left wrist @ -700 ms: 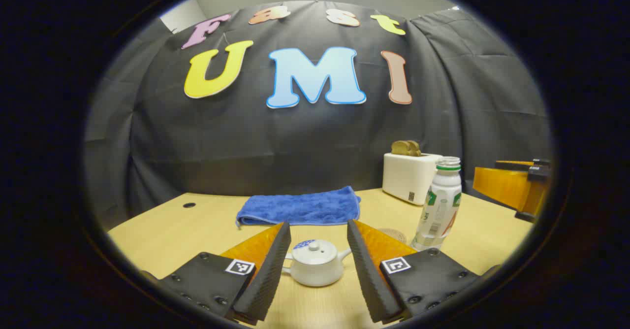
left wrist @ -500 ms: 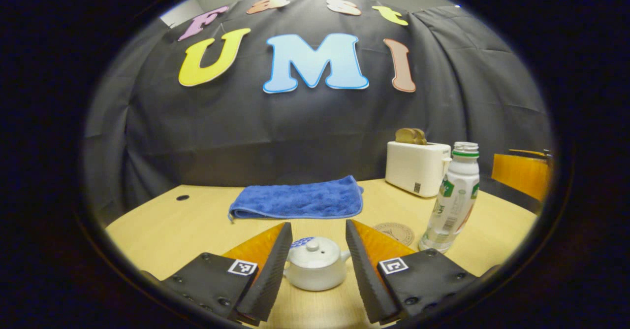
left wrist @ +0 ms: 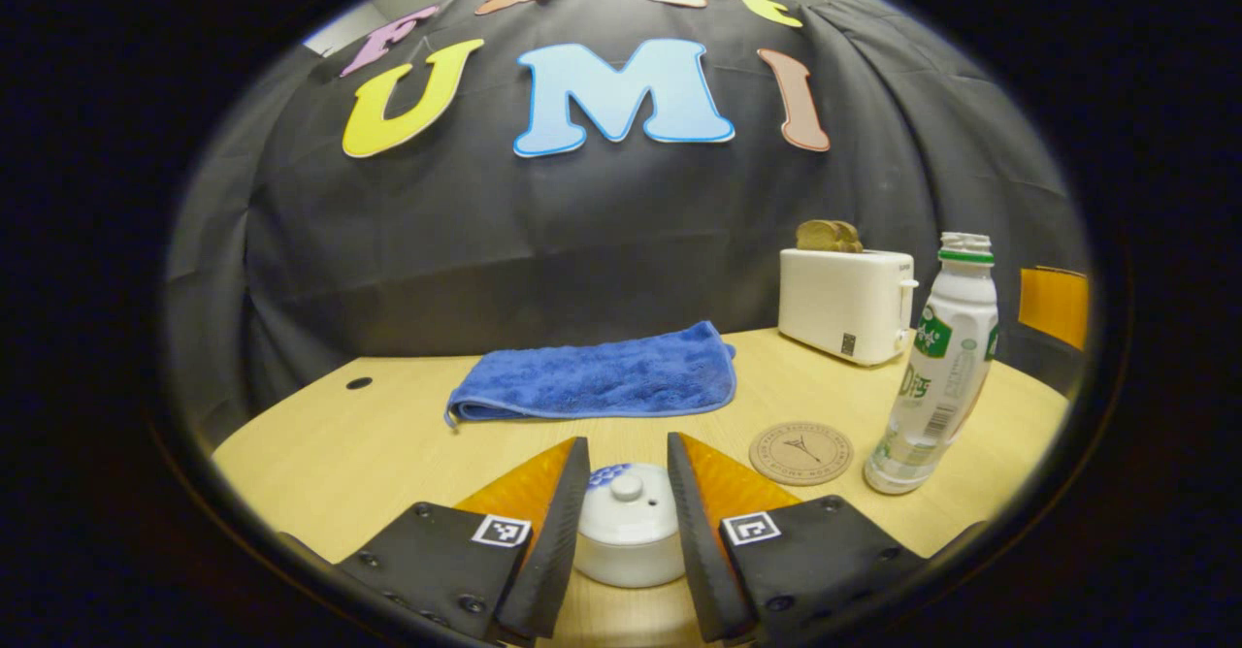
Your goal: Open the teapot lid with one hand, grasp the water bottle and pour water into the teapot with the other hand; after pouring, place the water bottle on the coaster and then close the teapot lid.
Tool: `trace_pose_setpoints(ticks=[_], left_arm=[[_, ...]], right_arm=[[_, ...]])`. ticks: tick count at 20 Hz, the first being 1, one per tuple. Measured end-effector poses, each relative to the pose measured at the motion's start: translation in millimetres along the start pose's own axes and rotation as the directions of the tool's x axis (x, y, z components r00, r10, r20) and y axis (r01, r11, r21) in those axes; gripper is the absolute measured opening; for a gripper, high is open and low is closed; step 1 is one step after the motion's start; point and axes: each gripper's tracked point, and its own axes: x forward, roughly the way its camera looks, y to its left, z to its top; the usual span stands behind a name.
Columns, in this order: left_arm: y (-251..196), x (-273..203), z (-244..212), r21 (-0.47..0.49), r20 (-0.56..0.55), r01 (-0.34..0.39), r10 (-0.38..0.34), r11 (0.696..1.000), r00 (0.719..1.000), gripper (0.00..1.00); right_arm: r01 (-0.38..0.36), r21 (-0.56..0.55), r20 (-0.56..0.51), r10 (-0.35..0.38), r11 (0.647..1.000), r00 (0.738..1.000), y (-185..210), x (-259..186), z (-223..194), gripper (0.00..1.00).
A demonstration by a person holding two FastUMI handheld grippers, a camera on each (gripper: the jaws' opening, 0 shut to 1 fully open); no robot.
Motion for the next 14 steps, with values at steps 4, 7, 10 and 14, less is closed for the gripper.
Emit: trace_pose_setpoints(ticks=[4, 7, 10, 14], left_arm=[[1, 5, 2, 0.022, 0.005, -0.013, 0.013, 1.000, 1.000, 0.37], [0, 6, 3, 0.020, 0.002, -0.007, 0.006, 1.000, 1.000, 0.23], [0, 5, 3, 0.012, 0.001, 0.001, -0.001, 1.000, 1.000, 0.15], [0, 4, 7, -0.016, 0.004, 0.018, -0.018, 1.000, 1.000, 0.16]], right_arm=[[-0.007, 0.016, -0.024, 0.007, 1.000, 1.000, 0, 2, -8, 0.84], [-0.010, 0.028, -0.039, 0.011, 1.000, 0.999, -2, 4, -13, 0.84], [-0.019, 0.045, -0.048, 0.022, 0.999, 0.999, 0, 6, -16, 0.84], [-0.045, 0.065, -0.066, 0.049, 0.997, 0.997, 4, 9, -24, 0.84]])
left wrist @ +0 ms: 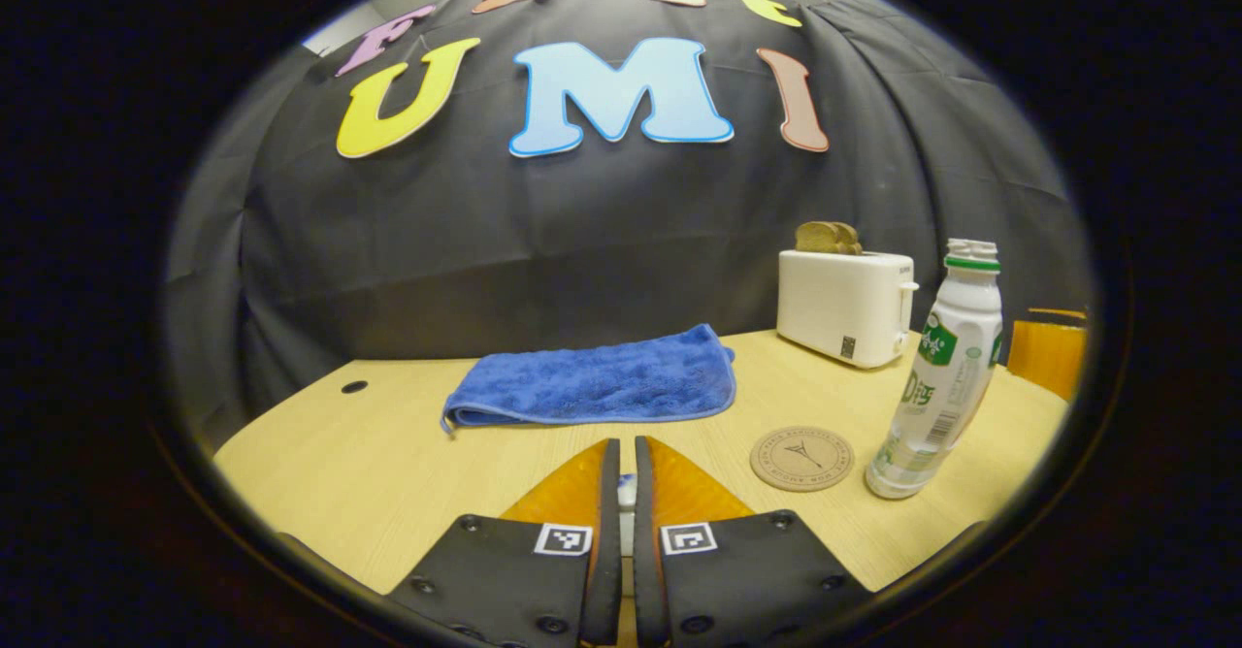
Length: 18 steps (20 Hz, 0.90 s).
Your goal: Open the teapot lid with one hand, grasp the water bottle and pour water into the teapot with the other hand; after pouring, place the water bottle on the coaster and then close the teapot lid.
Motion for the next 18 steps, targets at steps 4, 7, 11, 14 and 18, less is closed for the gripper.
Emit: trace_pose_setpoints(ticks=[4, 7, 11, 14, 18], left_arm=[[-3, -8, 20, -0.055, 0.048, 0.049, -0.047, 0.997, 0.998, 0.12], [-1, -9, 33, -0.066, 0.073, 0.057, -0.052, 0.996, 0.996, 0.11], [19, -14, 47, -0.072, 0.102, 0.044, -0.037, 0.996, 0.994, 0.15], [46, -15, 52, -0.070, 0.113, 0.009, -0.001, 0.998, 0.994, 0.15], [90, -14, 49, -0.078, 0.114, -0.055, 0.063, 0.995, 0.991, 0.15]], right_arm=[[-0.004, 0.034, -0.010, 0.004, 0.999, 1.000, -2, 8, -9, 0.84], [0.003, 0.043, -0.017, -0.002, 0.999, 1.000, -2, 13, -12, 0.84], [0.016, 0.015, -0.028, -0.015, 1.000, 0.999, -3, 17, -16, 0.84], [0.021, 0.004, -0.031, -0.021, 1.000, 0.999, -1, 20, -17, 0.84], [0.029, -0.028, -0.040, -0.030, 0.999, 0.999, 1, 29, -21, 0.84]])
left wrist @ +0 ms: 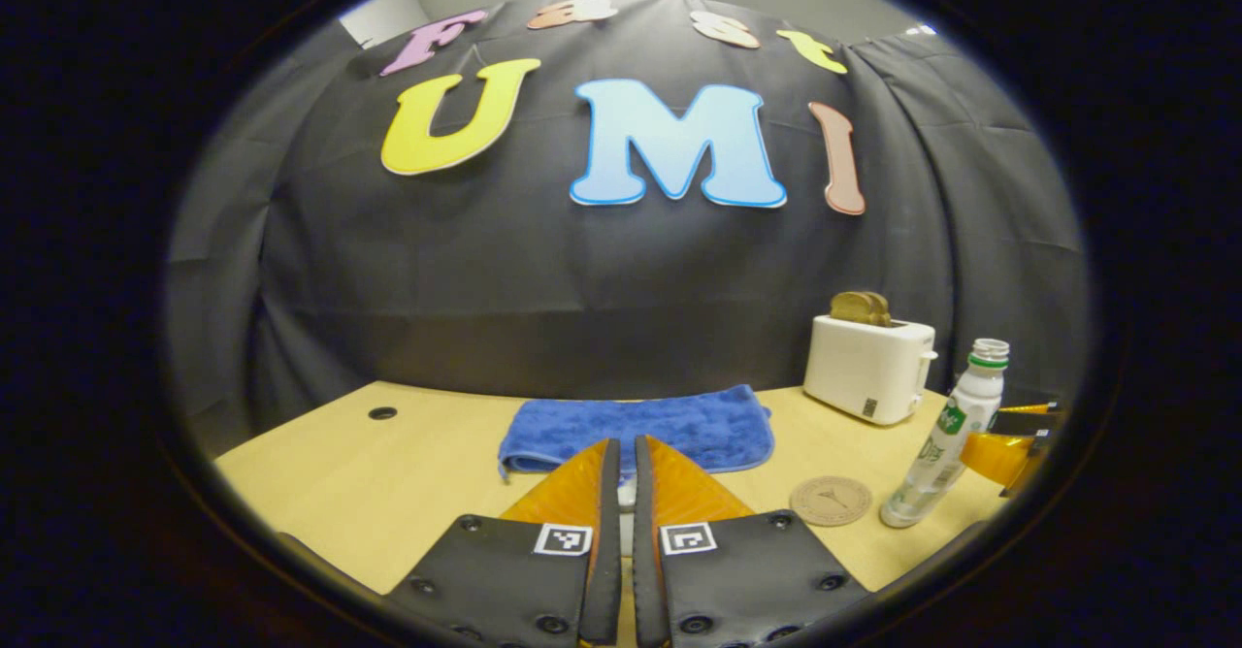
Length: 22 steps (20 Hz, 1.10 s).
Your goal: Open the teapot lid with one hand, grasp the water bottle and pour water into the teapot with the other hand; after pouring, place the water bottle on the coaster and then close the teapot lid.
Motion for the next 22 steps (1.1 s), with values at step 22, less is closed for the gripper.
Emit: trace_pose_setpoints(ticks=[22], left_arm=[[105, -5, -18, -0.035, -0.050, -0.160, 0.158, 0.987, 0.986, 0.15]], right_arm=[[0.031, -0.111, -0.091, -0.041, 0.993, 0.995, 3, 31, -31, 0.82]])
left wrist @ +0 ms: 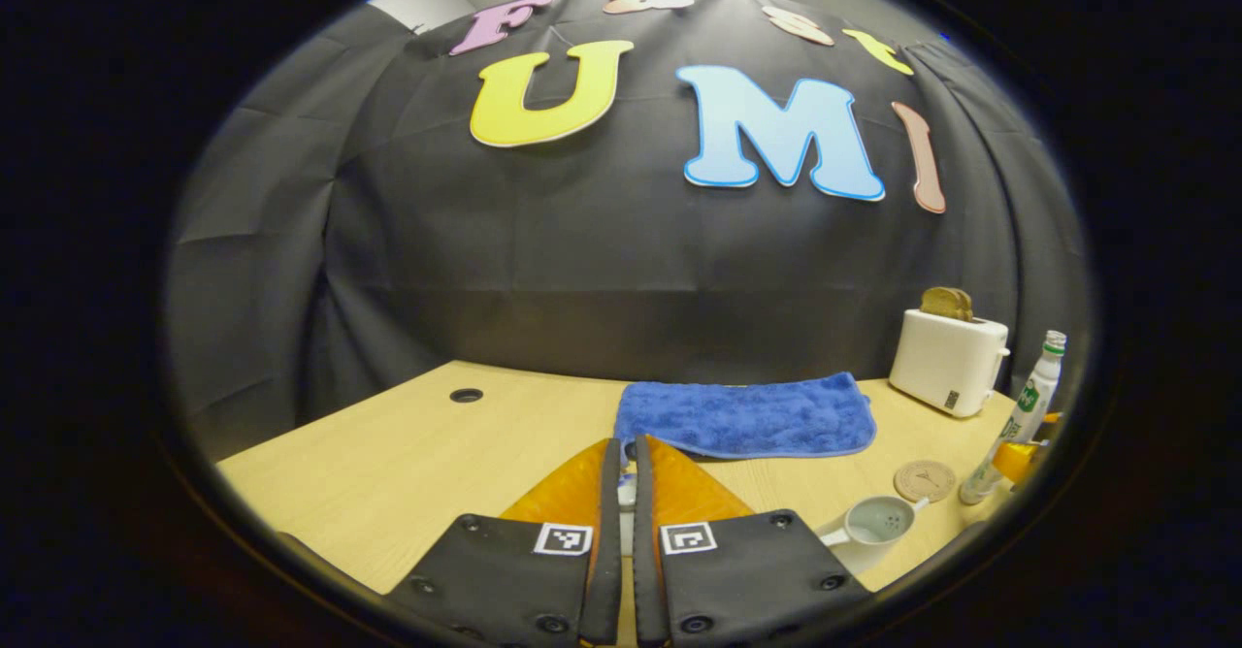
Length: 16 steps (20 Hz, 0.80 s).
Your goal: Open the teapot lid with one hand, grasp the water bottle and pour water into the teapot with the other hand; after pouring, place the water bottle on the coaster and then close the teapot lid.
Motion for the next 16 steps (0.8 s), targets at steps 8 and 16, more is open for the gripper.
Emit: trace_pose_setpoints(ticks=[8, 16], left_arm=[[4, -3, 3, -0.019, 0.001, 0.003, -0.003, 1.000, 1.000, 0.15], [2, -4, 4, -0.024, 0.000, 0.009, -0.009, 1.000, 1.000, 0.15]], right_arm=[[0.017, -0.062, 0.001, -0.017, 0.998, 1.000, 0, -5, 4, 0.80], [0.105, -0.220, 0.065, -0.093, 0.970, 0.994, -5, -17, 29, 0.80]])
